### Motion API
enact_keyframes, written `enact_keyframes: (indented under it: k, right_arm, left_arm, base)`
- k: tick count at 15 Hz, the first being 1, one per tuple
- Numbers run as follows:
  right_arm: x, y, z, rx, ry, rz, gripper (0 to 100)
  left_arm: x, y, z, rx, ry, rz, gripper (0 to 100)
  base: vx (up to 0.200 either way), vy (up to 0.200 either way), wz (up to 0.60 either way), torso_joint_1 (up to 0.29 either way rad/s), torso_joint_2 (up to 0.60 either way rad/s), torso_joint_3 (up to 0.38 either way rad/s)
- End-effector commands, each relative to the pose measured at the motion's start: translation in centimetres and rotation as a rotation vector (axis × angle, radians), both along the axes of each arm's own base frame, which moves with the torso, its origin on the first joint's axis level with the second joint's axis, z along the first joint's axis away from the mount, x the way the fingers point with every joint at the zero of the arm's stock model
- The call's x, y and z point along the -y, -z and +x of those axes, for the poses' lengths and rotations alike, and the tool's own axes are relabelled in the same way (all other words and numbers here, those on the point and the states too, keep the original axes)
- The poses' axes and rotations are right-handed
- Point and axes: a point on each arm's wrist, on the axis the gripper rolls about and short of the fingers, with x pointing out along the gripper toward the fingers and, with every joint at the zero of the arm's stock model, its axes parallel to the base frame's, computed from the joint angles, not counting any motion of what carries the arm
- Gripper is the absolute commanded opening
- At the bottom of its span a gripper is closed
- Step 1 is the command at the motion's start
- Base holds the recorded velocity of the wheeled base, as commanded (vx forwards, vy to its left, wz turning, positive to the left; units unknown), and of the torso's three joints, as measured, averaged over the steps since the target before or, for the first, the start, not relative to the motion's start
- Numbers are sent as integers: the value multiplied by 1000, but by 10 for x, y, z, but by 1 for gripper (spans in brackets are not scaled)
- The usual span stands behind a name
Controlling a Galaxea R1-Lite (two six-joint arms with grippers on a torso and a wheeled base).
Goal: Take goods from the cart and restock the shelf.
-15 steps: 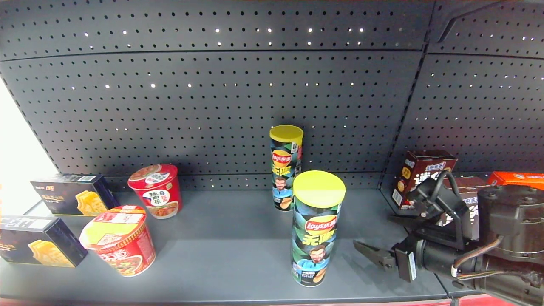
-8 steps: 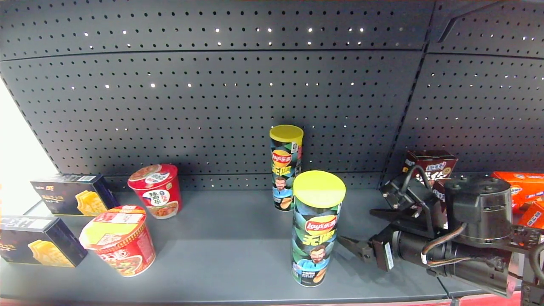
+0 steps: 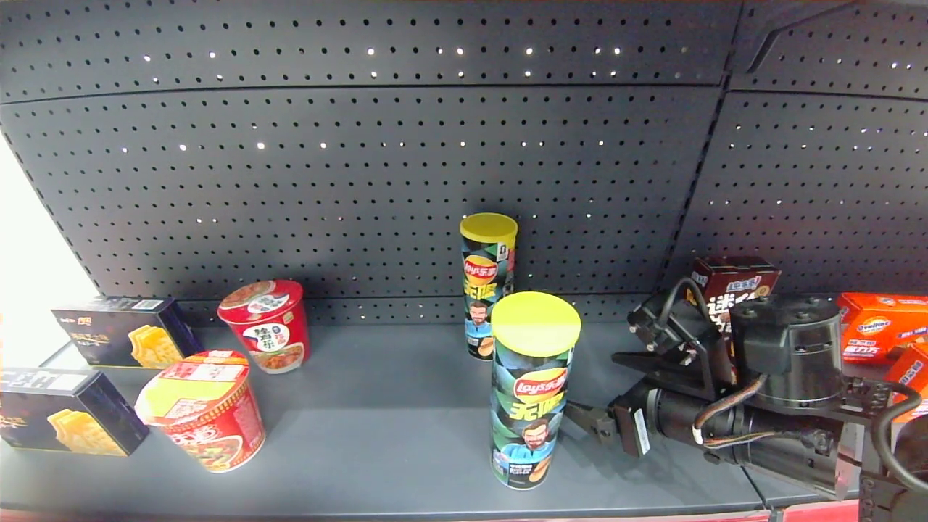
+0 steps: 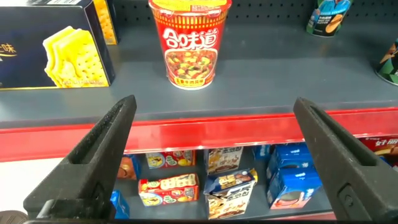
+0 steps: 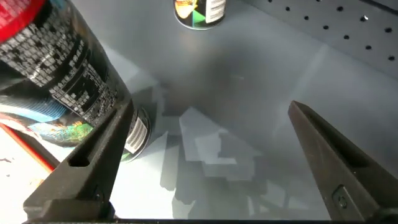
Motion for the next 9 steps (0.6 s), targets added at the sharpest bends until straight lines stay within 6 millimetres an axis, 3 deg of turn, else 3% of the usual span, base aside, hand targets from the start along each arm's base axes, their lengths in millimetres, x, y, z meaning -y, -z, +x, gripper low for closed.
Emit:
enact_keyframes:
  k: [1, 6, 9]
  right_arm:
    - [-4, 1, 2, 0, -8, -1, 100]
    - [13, 4, -12, -11, 23, -20, 100]
    - [12, 3, -16, -7, 8, -15, 100]
  left_arm:
    - [0, 0, 0, -2, 1, -3, 100]
    - [0, 0, 0, -2, 1, -6, 100]
    - [0, 0, 0, -2, 1, -8, 100]
  base:
    - [0, 0, 0, 0, 0, 0]
    - [0, 0, 0, 0, 0, 0]
    - [0, 0, 0, 0, 0, 0]
